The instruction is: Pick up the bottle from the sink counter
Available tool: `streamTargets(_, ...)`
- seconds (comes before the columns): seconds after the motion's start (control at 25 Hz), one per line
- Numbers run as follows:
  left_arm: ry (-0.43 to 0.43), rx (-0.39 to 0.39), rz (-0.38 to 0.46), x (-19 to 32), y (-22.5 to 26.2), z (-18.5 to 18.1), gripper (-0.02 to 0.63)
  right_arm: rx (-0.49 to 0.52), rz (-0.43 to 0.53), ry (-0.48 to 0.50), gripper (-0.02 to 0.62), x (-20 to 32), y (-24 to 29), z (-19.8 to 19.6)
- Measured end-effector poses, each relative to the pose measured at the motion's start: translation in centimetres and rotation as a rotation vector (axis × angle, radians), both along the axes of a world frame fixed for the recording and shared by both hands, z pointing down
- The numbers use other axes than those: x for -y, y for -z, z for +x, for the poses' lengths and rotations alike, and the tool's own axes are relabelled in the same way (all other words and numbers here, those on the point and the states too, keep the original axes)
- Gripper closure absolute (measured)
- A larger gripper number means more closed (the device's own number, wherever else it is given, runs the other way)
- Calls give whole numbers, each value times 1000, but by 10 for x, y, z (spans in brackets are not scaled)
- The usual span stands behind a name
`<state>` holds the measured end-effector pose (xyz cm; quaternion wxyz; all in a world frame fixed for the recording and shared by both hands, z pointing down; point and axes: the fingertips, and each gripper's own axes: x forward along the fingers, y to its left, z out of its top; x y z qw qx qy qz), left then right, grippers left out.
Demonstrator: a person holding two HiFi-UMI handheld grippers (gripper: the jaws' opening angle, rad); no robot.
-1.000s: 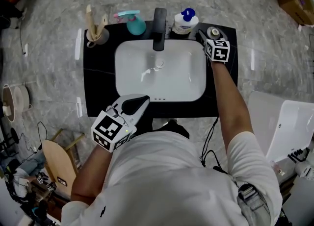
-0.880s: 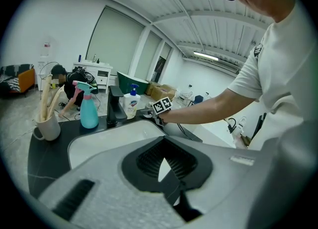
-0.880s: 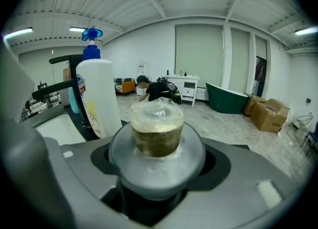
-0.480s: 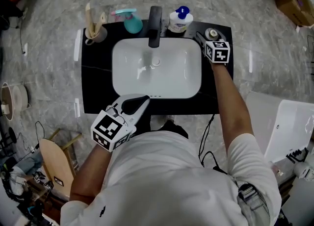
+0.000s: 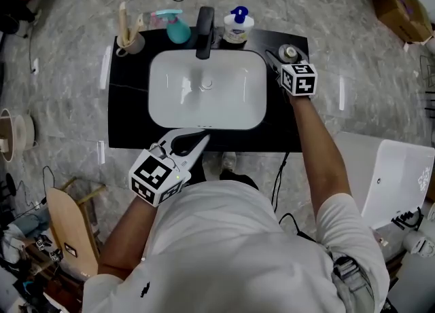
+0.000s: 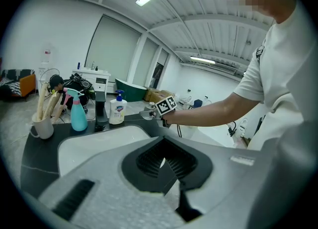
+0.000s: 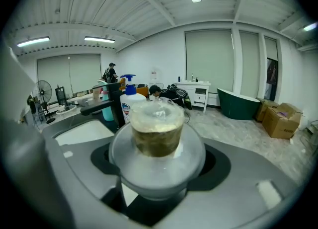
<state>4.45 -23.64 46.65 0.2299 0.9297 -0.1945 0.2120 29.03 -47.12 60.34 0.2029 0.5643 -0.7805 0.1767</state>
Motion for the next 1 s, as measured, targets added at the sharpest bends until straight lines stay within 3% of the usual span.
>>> streamTargets(0.64, 74, -13, 31, -69, 16, 33, 600, 22, 22, 199, 242, -109, 72, -14)
streamTargets(1.0, 29, -38, 56, -85, 29, 30, 598, 22, 33, 235, 242, -162, 111, -28)
